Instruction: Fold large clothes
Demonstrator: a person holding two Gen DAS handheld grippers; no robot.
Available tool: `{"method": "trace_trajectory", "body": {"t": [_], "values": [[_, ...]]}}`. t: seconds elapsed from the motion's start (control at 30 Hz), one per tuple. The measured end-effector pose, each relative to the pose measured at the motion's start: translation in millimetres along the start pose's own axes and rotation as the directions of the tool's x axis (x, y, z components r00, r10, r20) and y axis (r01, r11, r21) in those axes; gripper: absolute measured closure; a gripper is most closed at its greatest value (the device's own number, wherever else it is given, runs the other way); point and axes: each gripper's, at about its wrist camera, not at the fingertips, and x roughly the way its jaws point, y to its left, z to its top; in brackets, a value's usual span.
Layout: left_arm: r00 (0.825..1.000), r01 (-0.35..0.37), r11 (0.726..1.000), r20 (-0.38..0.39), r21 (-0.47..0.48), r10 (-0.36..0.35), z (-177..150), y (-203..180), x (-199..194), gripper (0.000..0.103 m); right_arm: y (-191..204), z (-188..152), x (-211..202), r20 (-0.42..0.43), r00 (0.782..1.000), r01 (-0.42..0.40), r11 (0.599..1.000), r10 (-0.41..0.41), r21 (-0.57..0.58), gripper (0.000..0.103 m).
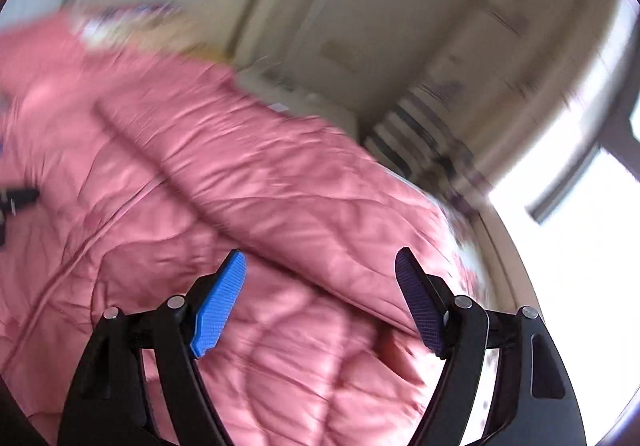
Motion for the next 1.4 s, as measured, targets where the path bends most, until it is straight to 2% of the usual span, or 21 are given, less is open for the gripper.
{"method": "trace_trajectory", "body": {"t": [0.1, 0.2, 0.23, 0.33, 0.4, 0.47, 0.5, 0.57, 0.6, 0.7, 0.77, 0.87, 1.0, 1.03, 1.07, 1.1, 1.13, 1.17, 1.2, 1.27, 1.4], "values": [[1.0, -0.01, 1.0, -0.008, 0.008, 0.01, 1, -2, 0, 0.002, -32, -13, -2, -0.031, 0.997, -0.057, 0.975, 0.065, 0.215, 0.029], [0.997, -0.006, 0.999, -0.071, 0.054, 0.01, 10, -6, -2, 0.002, -42, -32, 25, -0.142, 0.984, -0.058, 0.943, 0.11, 0.328, 0.028], [0.996, 0.038, 0.999, -0.087, 0.032, -0.035, 18, -2, -3, 0.002, -50, -36, 33, -0.181, 0.972, -0.074, 0.924, 0.152, 0.376, 0.027], [0.976, 0.203, 0.973, -0.054, -0.111, -0.21, 52, 14, -9, 0.002, -68, -40, 34, -0.156, 0.964, -0.119, 0.875, 0.215, 0.468, 0.025], [0.969, 0.242, 0.956, -0.006, -0.167, -0.247, 78, 19, -4, 0.002, -74, -41, 37, -0.162, 0.958, -0.129, 0.862, 0.235, 0.49, 0.025], [0.978, 0.208, 0.959, 0.028, -0.194, -0.207, 99, 19, 15, 0.004, -74, -38, 40, -0.161, 0.959, -0.126, 0.864, 0.231, 0.487, 0.025], [0.981, 0.191, 0.962, 0.019, -0.197, -0.191, 104, 17, 24, 0.008, -73, -36, 41, -0.164, 0.96, -0.122, 0.868, 0.226, 0.482, 0.024], [0.977, 0.202, 0.963, -0.031, -0.181, -0.211, 112, 8, 48, 0.043, -71, -38, 38, -0.164, 0.961, -0.119, 0.869, 0.222, 0.48, 0.024], [0.971, 0.219, 0.96, -0.057, -0.173, -0.232, 113, 3, 59, 0.049, -72, -38, 39, -0.161, 0.961, -0.12, 0.868, 0.223, 0.482, 0.024], [0.975, 0.217, 0.969, -0.015, -0.118, -0.22, 107, -9, 52, 0.093, -74, -51, 30, -0.127, 0.965, -0.136, 0.851, 0.23, 0.507, 0.025], [0.974, 0.228, 0.965, 0.033, -0.129, -0.225, 98, -6, 34, 0.098, -77, -59, 24, -0.098, 0.968, -0.146, 0.833, 0.233, 0.534, 0.025], [0.975, 0.218, 0.964, 0.079, -0.151, -0.208, 77, 4, 4, 0.098, -90, -66, 22, -0.064, 0.97, -0.152, 0.788, 0.235, 0.596, 0.025], [0.973, 0.23, 0.963, 0.02, -0.143, -0.23, 52, 10, 7, 0.093, -97, -70, 24, -0.047, 0.965, -0.17, 0.749, 0.259, 0.641, 0.025], [0.975, 0.224, 0.965, 0.027, -0.136, -0.223, 48, 10, 7, 0.082, -98, -69, 24, -0.05, 0.963, -0.17, 0.742, 0.265, 0.649, 0.025], [0.978, 0.209, 0.968, 0.039, -0.138, -0.206, 47, 12, 6, 0.06, -98, -69, 24, -0.049, 0.963, -0.171, 0.74, 0.266, 0.651, 0.025], [0.981, 0.191, 0.969, 0.061, -0.158, -0.184, 49, 16, 1, 0.048, -98, -68, 23, -0.047, 0.963, -0.172, 0.739, 0.265, 0.651, 0.025], [0.981, 0.182, 0.966, 0.102, -0.184, -0.166, 51, 20, -8, 0.028, -98, -68, 21, -0.045, 0.965, -0.167, 0.74, 0.257, 0.651, 0.025], [0.974, 0.186, 0.961, 0.164, -0.203, -0.154, 51, 20, -20, 0.021, -99, -67, 17, -0.04, 0.971, -0.153, 0.745, 0.235, 0.65, 0.025], [0.955, 0.206, 0.96, 0.256, -0.191, -0.154, 53, 18, -37, 0.02, -100, -66, 10, -0.028, 0.98, -0.131, 0.753, 0.195, 0.645, 0.025], [0.936, 0.193, 0.977, 0.315, -0.085, -0.158, 63, 1, -51, 0.017, -100, -58, -7, 0.013, 0.991, -0.115, 0.77, 0.137, 0.627, 0.025], [0.962, 0.186, 0.98, 0.191, 0.069, -0.196, 76, -35, -22, 0.016, -90, -18, -17, 0.022, 0.995, -0.092, 0.855, 0.095, 0.51, 0.025]]}}
